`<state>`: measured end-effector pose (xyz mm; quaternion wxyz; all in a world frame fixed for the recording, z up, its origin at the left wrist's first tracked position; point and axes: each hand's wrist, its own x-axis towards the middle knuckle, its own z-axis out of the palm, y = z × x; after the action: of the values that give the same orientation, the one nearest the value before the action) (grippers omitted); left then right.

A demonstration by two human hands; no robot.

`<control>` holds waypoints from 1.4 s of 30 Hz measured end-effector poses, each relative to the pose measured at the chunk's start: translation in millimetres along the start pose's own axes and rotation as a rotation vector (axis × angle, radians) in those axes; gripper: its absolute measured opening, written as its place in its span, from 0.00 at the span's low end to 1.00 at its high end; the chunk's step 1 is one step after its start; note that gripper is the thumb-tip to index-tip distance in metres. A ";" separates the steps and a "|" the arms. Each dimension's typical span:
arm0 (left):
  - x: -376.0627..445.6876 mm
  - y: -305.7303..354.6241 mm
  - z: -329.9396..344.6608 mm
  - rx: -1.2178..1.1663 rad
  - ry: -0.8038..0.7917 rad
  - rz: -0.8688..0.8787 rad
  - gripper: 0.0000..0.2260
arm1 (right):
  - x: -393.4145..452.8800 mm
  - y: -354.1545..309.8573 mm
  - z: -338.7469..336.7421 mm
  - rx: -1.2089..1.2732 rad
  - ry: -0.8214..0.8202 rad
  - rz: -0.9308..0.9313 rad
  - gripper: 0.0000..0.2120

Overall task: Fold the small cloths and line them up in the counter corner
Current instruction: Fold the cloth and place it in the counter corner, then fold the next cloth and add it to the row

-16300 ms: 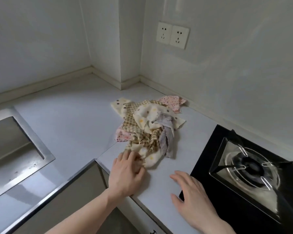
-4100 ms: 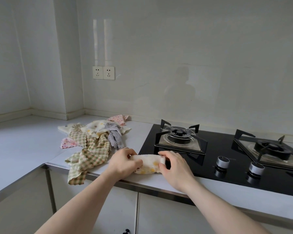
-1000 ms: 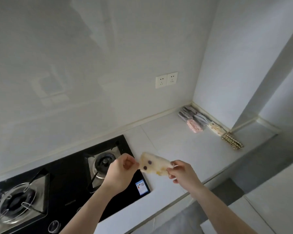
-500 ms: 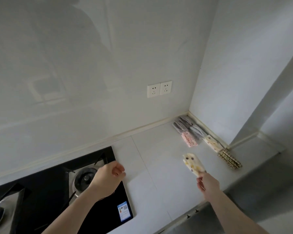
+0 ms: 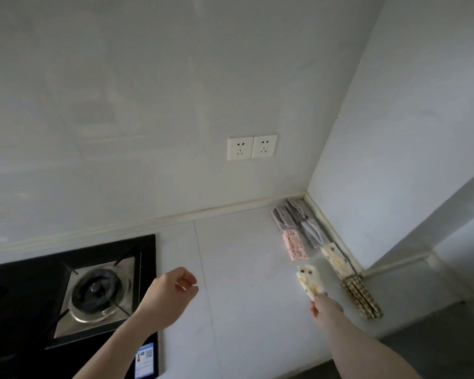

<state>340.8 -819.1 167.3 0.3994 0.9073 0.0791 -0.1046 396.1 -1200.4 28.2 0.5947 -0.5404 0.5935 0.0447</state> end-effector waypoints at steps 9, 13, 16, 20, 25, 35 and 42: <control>3.1 -18.3 1.6 0.024 0.007 -0.130 0.04 | 60.5 -22.9 25.1 0.067 -0.144 -0.006 0.03; 7.0 -15.1 2.1 0.024 -0.011 -0.147 0.04 | 69.0 -38.4 38.6 0.079 -0.144 0.020 0.05; 5.6 -13.0 1.1 0.021 -0.001 -0.125 0.04 | 65.7 -40.0 35.1 0.040 -0.202 0.065 0.03; -12.3 -25.1 -6.6 0.011 0.006 -0.134 0.04 | 58.2 -12.7 27.3 0.320 -0.114 0.037 0.37; -56.5 -56.1 -27.5 -0.019 0.028 -0.145 0.05 | 19.8 39.2 46.6 -0.239 0.101 -0.036 0.25; -212.9 -157.9 -101.1 -0.109 0.220 -0.240 0.04 | -226.7 176.6 101.0 -0.780 -0.479 -0.633 0.29; -333.0 -246.1 -161.7 -0.125 0.412 -0.350 0.03 | -396.6 280.1 138.4 -0.944 -0.996 -0.947 0.24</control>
<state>-16.2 -554.7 183.8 0.4061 0.8556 0.3205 0.0198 176.9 -755.4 122.2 0.4546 -0.8424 -0.1101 0.2677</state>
